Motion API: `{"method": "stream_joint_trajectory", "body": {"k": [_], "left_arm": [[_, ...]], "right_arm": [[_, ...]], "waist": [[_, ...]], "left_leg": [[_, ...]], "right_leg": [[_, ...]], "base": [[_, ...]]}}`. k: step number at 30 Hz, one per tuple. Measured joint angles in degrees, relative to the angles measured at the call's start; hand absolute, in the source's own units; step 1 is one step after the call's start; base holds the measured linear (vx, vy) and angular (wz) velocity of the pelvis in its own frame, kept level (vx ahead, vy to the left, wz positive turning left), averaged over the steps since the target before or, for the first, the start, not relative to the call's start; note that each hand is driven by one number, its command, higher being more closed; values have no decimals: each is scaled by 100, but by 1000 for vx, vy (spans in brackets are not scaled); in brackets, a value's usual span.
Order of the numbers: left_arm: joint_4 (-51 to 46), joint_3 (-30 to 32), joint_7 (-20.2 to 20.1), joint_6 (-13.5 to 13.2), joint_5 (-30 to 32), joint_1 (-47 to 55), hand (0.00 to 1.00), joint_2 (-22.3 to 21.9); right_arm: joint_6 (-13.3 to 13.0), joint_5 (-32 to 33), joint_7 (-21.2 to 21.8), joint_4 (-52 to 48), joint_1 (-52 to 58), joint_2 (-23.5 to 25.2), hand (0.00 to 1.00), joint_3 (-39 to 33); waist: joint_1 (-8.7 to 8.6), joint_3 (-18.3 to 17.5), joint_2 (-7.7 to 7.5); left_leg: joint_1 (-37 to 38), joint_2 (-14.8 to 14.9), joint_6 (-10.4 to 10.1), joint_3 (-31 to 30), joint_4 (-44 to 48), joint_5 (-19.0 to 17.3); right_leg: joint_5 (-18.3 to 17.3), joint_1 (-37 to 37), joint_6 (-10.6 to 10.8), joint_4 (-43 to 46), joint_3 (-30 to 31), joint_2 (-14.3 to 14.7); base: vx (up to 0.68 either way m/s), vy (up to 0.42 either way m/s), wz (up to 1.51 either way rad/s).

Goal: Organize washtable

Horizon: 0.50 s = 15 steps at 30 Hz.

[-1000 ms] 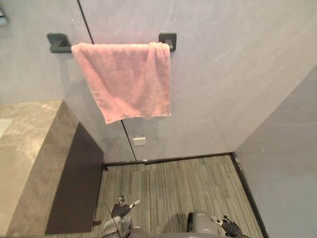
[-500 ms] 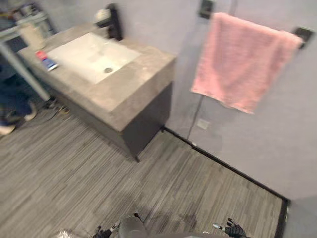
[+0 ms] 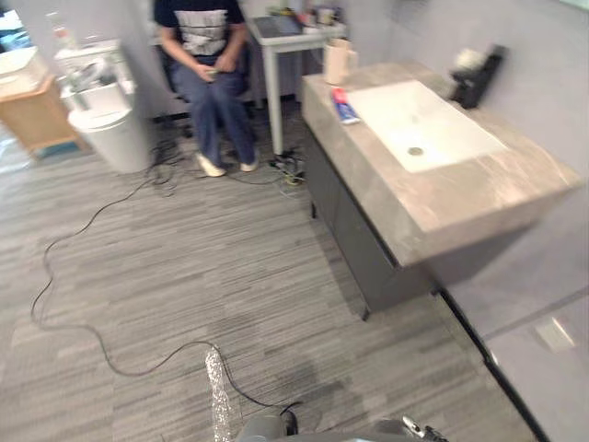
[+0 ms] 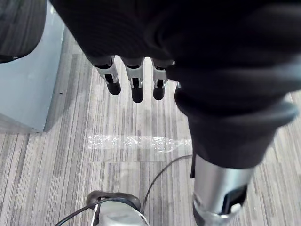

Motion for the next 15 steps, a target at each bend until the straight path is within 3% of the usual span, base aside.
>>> {"method": "stream_joint_trajectory", "body": {"k": [3, 5, 6, 8, 10, 11, 12, 13, 15], "left_arm": [[-78, -54, -107, 12, 145, -16, 0, -113], [-137, -250, -118, 8, 215, -86, 0, -251], [-259, -209, -99, -3, 215, -127, 0, -400], [-444, -177, -147, -6, 234, -46, 0, -465], [-466, -36, -215, 2, 266, 91, 0, -570], [-474, 49, -214, -6, 268, 149, 0, -700], [-515, 203, -214, -22, 267, 140, 0, -773], [-586, 488, -215, -34, 267, 130, 0, -949], [-588, 638, -216, 2, 258, 174, 0, -987]], "right_arm": [[-42, 92, -35, -292, 93, 80, 0, 247], [-41, 92, -34, -400, 138, 80, 0, 321], [-35, 90, -34, -454, 178, 88, 0, 372], [-20, 88, -39, -455, 206, 146, 0, 389], [21, 90, -14, -531, 299, 80, 0, 380], [61, 88, -3, -602, 345, -1, 0, 361], [76, 83, -7, -623, 353, -46, 0, 362], [82, 82, 11, -697, 368, -121, 0, 360], [101, 84, -4, -658, 381, -138, 0, 363]], "waist": [[-80, 53, -67], [-87, 56, -70], [-78, 47, -85], [-79, -40, -219], [-80, -182, -136], [-98, -313, 173], [-76, -357, 267], [-10, -319, 393], [154, -311, 393]], "left_leg": [[239, -4, 34, -385, -67, -129], [427, 32, -30, -498, -119, -209], [597, 118, -148, -504, -111, -355], [792, 130, -252, -469, -126, -551], [1112, 366, -573, -351, 89, -852], [693, 710, -754, -200, 1294, -1055], [348, 863, -849, -185, 2121, -954], [-489, 1204, -1168, -287, 4008, -159], [-968, 1546, -1173, -149, 5268, 24]], "right_leg": [[-241, -726, 16, -279, -419, 346], [-235, -906, 18, -871, -547, 344], [-188, -874, 13, -1652, -699, 344], [142, -817, -197, -2320, -784, 354], [494, -565, -442, -2433, -766, 648], [357, -466, -538, -2463, -832, 967], [260, -401, -582, -2495, -825, 1124], [134, -44, -700, -2700, -709, 1527], [77, 357, -838, -2880, -437, 1830]], "base": [[167, -55, 107], [261, -137, 80], [306, -183, 61], [393, -268, 34], [549, -312, -9], [430, -180, -22], [662, -260, -51], [453, -170, -71], [594, -183, -107]]}}
